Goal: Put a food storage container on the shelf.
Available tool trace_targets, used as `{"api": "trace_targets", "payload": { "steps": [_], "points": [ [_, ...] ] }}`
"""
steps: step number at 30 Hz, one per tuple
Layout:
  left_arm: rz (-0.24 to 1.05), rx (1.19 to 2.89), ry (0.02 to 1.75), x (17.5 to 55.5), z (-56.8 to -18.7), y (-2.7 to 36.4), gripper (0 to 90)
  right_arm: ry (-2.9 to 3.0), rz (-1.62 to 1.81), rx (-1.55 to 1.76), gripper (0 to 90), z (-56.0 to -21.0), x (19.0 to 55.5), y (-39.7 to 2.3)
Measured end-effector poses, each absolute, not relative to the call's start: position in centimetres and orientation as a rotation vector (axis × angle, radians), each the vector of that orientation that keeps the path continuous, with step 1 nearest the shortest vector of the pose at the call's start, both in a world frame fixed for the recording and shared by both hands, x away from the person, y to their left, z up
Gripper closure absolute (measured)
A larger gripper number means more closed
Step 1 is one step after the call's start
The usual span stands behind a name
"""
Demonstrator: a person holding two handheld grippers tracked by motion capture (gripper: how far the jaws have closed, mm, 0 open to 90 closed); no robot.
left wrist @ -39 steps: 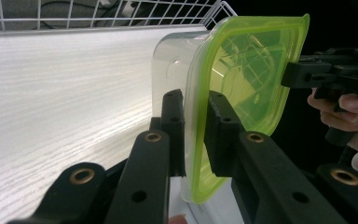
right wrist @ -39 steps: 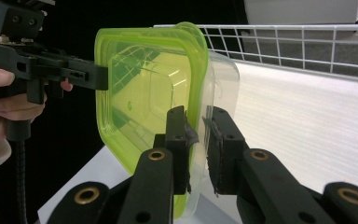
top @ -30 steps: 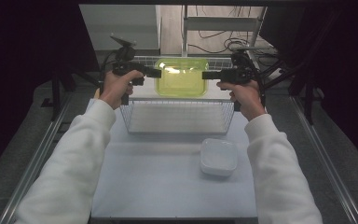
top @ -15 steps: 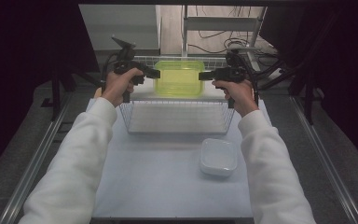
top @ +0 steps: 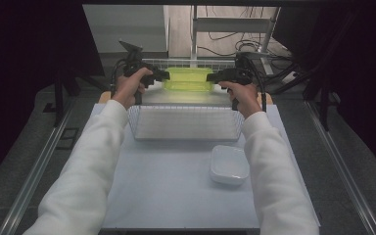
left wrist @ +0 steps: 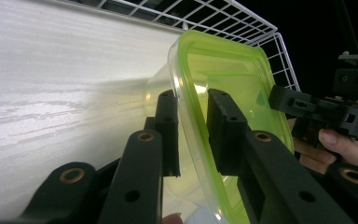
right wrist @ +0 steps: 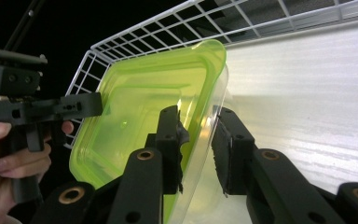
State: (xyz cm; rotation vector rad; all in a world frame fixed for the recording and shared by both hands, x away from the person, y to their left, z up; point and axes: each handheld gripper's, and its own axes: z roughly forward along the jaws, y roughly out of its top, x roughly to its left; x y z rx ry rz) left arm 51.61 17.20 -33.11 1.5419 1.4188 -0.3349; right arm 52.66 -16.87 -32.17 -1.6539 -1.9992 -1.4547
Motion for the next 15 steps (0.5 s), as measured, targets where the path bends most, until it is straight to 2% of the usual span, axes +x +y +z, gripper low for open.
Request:
{"api": "trace_targets", "payload": {
  "steps": [4, 6, 12, 15],
  "points": [
    [-0.319, 1.548, 1.403, 51.5, -33.2, 17.1, 74.0, -1.992, -1.459, -1.656, 71.8, -32.2, 52.7, -16.9],
    [-0.293, 1.561, 1.402, 51.4, -33.2, 16.9, 70.1, -1.989, -1.471, -1.656, 71.1, -32.2, 52.6, -16.8],
    [-0.155, 1.597, 1.381, 50.7, -32.5, 16.5, 43.7, -2.050, -1.480, -1.688, 48.2, -31.9, 52.2, -16.5],
    [-0.082, 1.597, 1.354, 50.1, -31.9, 16.3, 37.1, -2.089, -1.504, -1.702, 41.5, -31.5, 51.7, -16.5]
  ]
}}
